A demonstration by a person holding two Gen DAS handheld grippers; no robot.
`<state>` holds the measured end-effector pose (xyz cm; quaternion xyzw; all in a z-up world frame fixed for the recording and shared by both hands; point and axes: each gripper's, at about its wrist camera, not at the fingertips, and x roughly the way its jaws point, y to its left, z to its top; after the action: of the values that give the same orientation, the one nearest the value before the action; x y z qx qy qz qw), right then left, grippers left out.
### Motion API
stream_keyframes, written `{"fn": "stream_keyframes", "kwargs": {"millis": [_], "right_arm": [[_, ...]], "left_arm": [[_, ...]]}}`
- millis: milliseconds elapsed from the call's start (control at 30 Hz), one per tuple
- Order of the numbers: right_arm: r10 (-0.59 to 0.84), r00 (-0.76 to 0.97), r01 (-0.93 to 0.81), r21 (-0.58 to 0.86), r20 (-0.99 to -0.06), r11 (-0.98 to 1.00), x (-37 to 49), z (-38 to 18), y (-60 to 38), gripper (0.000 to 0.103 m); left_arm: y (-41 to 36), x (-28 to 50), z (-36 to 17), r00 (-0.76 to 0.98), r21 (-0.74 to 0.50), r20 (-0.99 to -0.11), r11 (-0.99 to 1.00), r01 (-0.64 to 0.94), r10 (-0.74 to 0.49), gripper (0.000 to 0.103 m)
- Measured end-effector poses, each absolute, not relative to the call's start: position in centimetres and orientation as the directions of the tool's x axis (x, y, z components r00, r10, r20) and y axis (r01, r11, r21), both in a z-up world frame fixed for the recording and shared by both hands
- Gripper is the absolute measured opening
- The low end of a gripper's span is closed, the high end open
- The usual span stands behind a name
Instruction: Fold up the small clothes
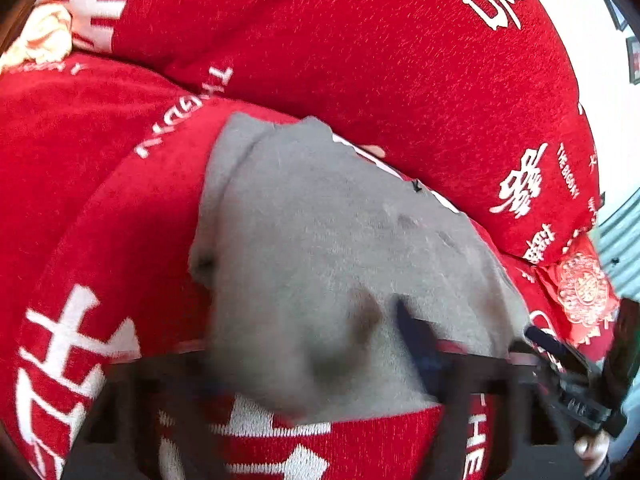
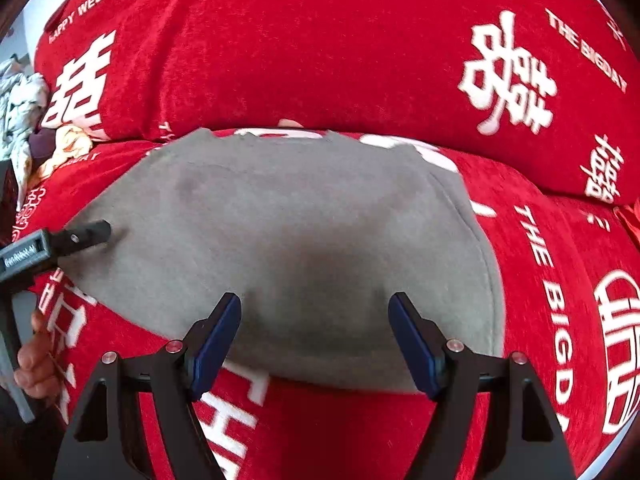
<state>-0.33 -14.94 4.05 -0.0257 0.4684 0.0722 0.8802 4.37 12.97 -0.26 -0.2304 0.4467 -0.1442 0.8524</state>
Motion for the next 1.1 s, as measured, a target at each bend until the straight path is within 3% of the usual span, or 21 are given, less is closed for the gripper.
{"fn": "stream_keyframes", "kwargs": {"millis": [33, 67, 200, 467, 633, 833, 967, 1067, 1100], "right_arm": [[0.116, 0.542, -0.165, 0.03, -0.832, 0.986, 0.5, 4.3, -14.4, 0.079], [0.134, 0.527, -0.18, 0.044, -0.839, 0.983, 1.4, 4.5, -13.8, 0.079], [0.219, 0.46, -0.227, 0.124, -0.861, 0.966, 5.7, 5.2, -10.8, 0.079], [0.324, 0.259, -0.284, 0.248, -0.91, 0.926, 15.8, 2.8, -1.4, 0.079], [0.347, 0.151, -0.291, 0.294, -0.926, 0.911, 19.8, 1.2, 3.3, 0.079], [0.313, 0.054, -0.351, 0.276, -0.948, 0.895, 21.3, 0.1, 8.2, 0.079], [0.139, 0.039, -0.44, 0.108, -0.99, 0.891, 21.0, -1.4, 11.8, 0.078], [0.08, 0.086, -0.482, 0.029, -0.993, 0.876, 20.2, -1.4, 12.3, 0.026], [0.097, 0.09, -0.474, 0.043, -0.991, 0.879, 20.2, -1.2, 11.7, 0.019]], "left_arm": [[13.3, 4.3, -0.5, 0.566, -0.538, -0.685, 0.842, 0.031, -0.458, 0.046], [14.1, 4.3, -0.7, 0.573, -0.582, -0.659, 0.813, 0.023, -0.488, 0.033], [15.3, 4.8, -1.2, 0.572, -0.661, -0.613, 0.75, 0.008, -0.546, 0.029], [11.9, 3.8, 1.3, 0.651, -0.44, -0.661, 0.896, 0.066, -0.372, 0.026], [10.9, 3.7, 1.8, 0.669, -0.368, -0.673, 0.927, 0.069, -0.317, 0.026], [8.5, 3.2, 2.7, 0.704, -0.217, -0.673, 0.971, 0.105, -0.227, 0.026], [8.1, 3.1, 3.0, 0.712, -0.174, -0.673, 0.978, 0.113, -0.201, 0.026], [8.2, 2.8, 2.9, 0.705, -0.181, -0.68, 0.978, 0.107, -0.203, 0.027], [8.4, 2.8, 2.9, 0.699, -0.19, -0.684, 0.976, 0.107, -0.21, 0.027]]}}
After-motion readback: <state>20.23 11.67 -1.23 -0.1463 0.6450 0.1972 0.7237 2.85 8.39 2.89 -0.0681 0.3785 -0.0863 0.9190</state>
